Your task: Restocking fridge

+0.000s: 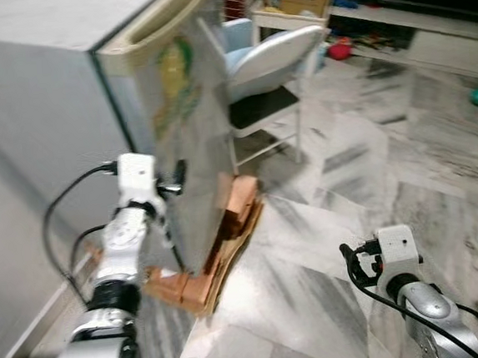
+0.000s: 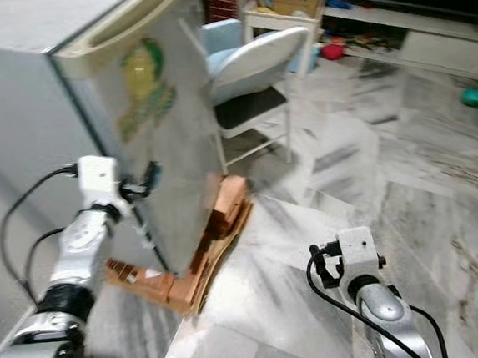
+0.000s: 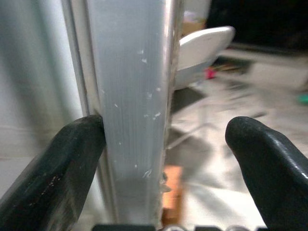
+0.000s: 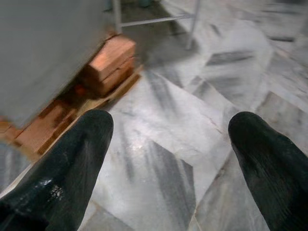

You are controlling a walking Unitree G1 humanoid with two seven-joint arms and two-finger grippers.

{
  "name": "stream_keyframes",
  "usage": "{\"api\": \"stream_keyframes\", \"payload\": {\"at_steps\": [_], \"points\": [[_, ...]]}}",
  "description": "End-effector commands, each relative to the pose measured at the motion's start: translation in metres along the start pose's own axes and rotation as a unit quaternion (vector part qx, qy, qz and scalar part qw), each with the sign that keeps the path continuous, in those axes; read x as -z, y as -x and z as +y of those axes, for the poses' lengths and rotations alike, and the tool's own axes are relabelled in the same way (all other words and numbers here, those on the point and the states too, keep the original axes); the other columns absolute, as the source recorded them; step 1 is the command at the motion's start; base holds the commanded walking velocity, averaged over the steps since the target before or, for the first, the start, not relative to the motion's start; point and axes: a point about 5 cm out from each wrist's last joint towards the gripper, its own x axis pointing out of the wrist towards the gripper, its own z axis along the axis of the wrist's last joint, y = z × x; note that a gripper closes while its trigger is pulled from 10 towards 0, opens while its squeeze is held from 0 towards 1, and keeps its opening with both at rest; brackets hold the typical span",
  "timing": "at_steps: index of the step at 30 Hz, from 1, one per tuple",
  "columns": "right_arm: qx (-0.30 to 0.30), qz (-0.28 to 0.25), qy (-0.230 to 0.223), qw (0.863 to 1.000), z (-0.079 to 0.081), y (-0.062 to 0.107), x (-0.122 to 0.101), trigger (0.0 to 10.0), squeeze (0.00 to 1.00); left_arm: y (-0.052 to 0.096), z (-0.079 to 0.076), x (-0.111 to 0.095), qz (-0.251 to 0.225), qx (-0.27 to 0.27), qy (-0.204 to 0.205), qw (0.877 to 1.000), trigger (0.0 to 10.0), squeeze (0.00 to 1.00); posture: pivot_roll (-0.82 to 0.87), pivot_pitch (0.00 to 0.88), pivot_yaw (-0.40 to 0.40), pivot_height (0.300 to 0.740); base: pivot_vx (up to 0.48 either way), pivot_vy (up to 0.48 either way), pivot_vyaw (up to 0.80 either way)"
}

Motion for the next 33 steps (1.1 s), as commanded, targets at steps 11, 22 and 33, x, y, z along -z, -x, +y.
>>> {"api": "stream_keyframes", "payload": {"at_steps": [11, 22, 33], "points": [[-0.032, 0.015, 0.023, 0.999, 0.008, 0.008, 0.007, 10.0, 0.00, 0.000, -0.067, 0.005, 0.007, 0.164, -0.026, 0.986, 10.0, 0.00, -0.04, 0.068, -0.052, 0.740, 0.000, 0.000, 0.00], [-0.034, -0.064, 0.005, 0.997, 0.019, 0.001, -0.022, 10.0, 0.00, 0.038, 0.012, 0.009, 0.014, 0.013, -0.027, 0.999, 10.0, 0.00, -0.01, 0.069, -0.048, 0.740, 0.000, -0.251, 0.00], [-0.053, -0.099, -0.003, 0.994, 0.029, -0.008, -0.039, 10.0, 0.00, 0.100, 0.055, 0.004, 0.021, -0.098, -0.049, 0.994, 10.0, 0.00, 0.03, 0.066, -0.060, 0.740, 0.000, -0.468, -0.74]]}}
